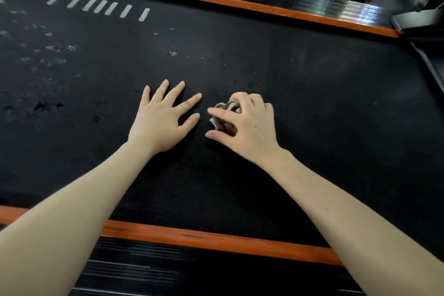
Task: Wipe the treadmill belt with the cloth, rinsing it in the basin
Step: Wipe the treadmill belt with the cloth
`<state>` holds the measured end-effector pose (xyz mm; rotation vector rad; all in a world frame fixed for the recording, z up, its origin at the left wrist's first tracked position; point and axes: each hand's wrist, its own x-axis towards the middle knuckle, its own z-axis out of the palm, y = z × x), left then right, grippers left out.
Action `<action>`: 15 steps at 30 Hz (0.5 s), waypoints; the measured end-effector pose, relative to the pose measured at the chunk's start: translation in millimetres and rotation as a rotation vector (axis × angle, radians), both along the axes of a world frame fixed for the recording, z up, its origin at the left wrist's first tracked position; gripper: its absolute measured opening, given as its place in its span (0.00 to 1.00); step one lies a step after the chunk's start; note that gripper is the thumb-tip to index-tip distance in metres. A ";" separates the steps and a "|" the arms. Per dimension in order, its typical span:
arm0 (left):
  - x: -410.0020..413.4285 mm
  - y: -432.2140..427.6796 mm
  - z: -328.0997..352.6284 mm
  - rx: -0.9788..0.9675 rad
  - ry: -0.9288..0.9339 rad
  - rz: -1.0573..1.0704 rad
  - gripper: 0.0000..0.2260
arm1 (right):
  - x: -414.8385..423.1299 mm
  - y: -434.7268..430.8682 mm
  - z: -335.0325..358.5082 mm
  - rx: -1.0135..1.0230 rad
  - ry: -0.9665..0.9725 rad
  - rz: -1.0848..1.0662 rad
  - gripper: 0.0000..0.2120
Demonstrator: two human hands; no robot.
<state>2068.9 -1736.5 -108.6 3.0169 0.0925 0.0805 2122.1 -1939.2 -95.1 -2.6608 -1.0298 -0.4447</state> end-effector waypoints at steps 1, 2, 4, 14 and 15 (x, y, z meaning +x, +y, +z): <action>-0.2 0.1 -0.2 -0.006 -0.003 -0.001 0.30 | -0.1 4.8 -0.1 0.015 -0.002 0.052 0.21; -0.6 0.1 -0.4 -0.010 -0.003 -0.003 0.30 | 0.7 6.1 -1.3 0.028 0.002 0.108 0.18; -1.5 0.6 -1.3 -0.010 -0.001 -0.005 0.29 | 10.8 -2.7 -7.3 0.026 -0.014 0.176 0.15; 0.7 2.0 -3.5 -0.016 -0.016 -0.013 0.28 | 29.5 -11.9 -0.1 0.179 0.013 -0.228 0.12; 0.4 2.1 -3.3 -0.016 -0.016 -0.014 0.28 | 2.6 -10.0 -2.9 0.164 0.046 -0.085 0.12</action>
